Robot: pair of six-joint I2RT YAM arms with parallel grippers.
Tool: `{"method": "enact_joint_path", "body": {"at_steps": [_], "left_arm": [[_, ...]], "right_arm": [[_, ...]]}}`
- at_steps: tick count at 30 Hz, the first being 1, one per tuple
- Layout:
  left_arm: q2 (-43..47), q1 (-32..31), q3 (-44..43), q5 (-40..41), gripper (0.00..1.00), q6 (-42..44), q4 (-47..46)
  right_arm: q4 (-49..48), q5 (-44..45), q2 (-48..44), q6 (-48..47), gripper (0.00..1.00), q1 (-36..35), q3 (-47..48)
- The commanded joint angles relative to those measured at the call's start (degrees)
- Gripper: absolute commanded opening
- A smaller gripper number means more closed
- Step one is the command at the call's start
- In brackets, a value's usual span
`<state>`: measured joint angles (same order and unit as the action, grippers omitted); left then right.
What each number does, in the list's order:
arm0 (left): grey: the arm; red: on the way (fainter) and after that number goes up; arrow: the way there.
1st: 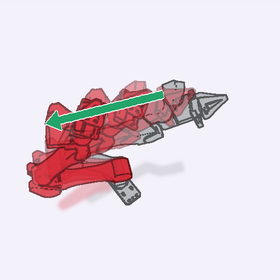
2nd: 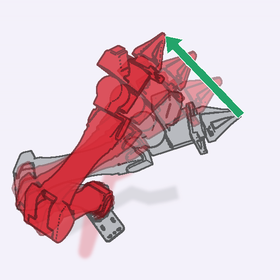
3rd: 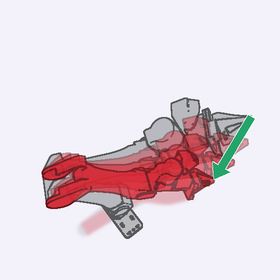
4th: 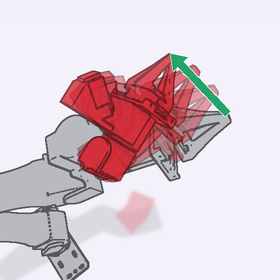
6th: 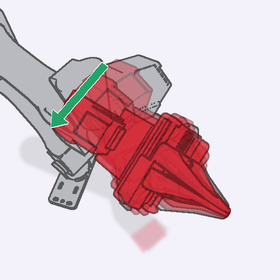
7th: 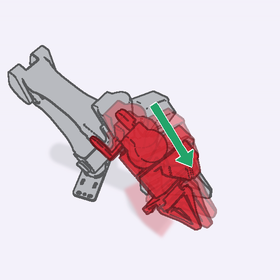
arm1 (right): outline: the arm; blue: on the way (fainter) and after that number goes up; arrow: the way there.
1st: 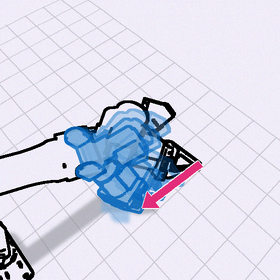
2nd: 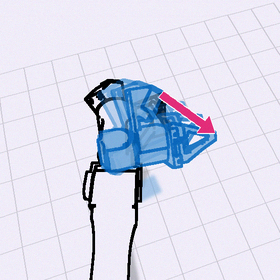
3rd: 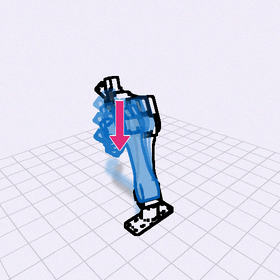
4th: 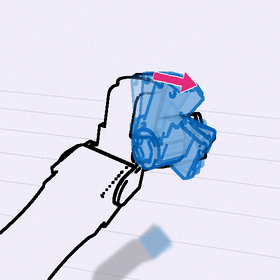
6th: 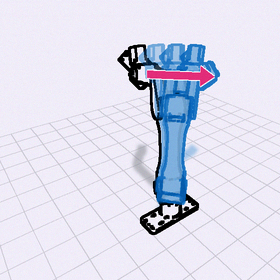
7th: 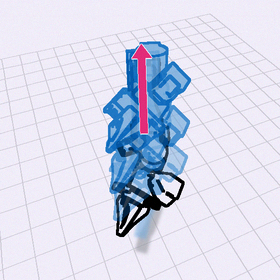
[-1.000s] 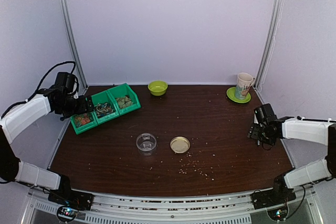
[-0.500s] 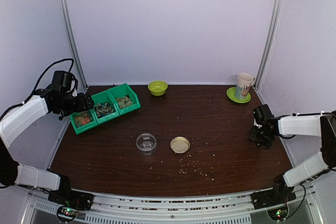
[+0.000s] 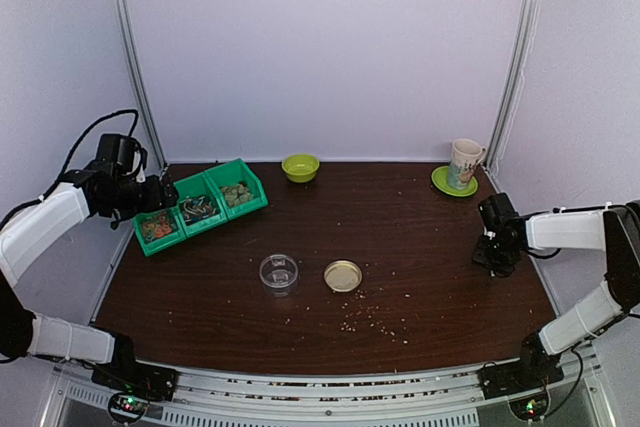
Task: Pack the candies
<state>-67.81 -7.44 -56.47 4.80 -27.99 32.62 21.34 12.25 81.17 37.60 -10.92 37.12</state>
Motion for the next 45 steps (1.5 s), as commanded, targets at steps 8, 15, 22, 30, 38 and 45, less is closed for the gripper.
{"method": "enact_joint_path", "body": {"at_steps": [8, 15, 22, 30, 38, 45], "left_arm": [[1.5, 0.6, 0.2, -1.6, 0.98, 0.4, -2.7], [1.8, 1.2, 0.1, -2.3, 0.98, 0.3, -2.7], [1.9, 1.3, 0.1, -2.6, 0.98, 0.2, -2.7], [2.2, 1.5, 0.1, -2.5, 0.98, 0.2, -2.7], [2.3, 1.8, 0.1, -2.8, 0.98, 0.1, -2.7], [2.2, 1.8, 0.1, -3.0, 0.98, 0.0, -2.7]], "right_arm": [[3.3, 0.0, 1.1, -0.3, 0.49, 0.3, 2.2], [3.5, -0.4, 0.6, -0.5, 0.38, 0.3, 1.7], [3.5, -1.6, 0.7, -1.0, 0.31, 0.4, 1.8], [3.5, -2.2, 0.5, -0.8, 0.24, 0.4, 1.8], [3.4, -2.5, 0.2, -1.4, 0.14, 0.3, 1.4], [3.6, -1.3, -0.7, -2.1, 0.02, -0.9, 0.6]]}}
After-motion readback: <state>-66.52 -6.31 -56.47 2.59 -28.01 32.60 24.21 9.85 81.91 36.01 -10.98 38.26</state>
